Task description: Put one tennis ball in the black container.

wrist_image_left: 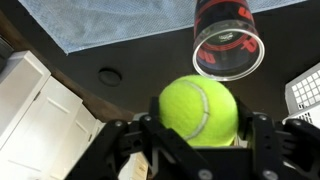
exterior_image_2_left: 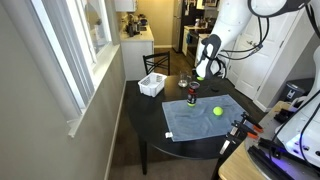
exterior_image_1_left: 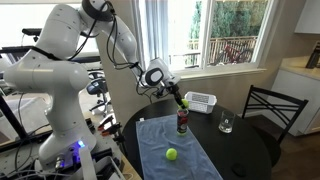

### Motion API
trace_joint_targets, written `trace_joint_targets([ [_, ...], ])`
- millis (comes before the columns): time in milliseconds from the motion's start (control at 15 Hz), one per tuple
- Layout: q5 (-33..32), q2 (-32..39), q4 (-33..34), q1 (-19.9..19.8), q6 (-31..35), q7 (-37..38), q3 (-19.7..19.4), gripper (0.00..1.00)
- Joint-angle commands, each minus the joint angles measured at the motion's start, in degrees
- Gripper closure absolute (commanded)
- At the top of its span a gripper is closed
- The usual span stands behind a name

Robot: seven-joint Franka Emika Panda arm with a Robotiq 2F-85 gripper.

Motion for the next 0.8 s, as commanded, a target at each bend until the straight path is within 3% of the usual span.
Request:
trace_joint_targets([
  [0,0.66,1.54,5.35,-5.54,-0.89,-0.51,4.82,0.57],
  [333,-0.10,3.09,9.98,-10.56,-1.08,-0.83,10.24,0.57],
  [733,-0.65,3.28,10.48,-12.63,-1.83,-1.03,13.22,0.57],
])
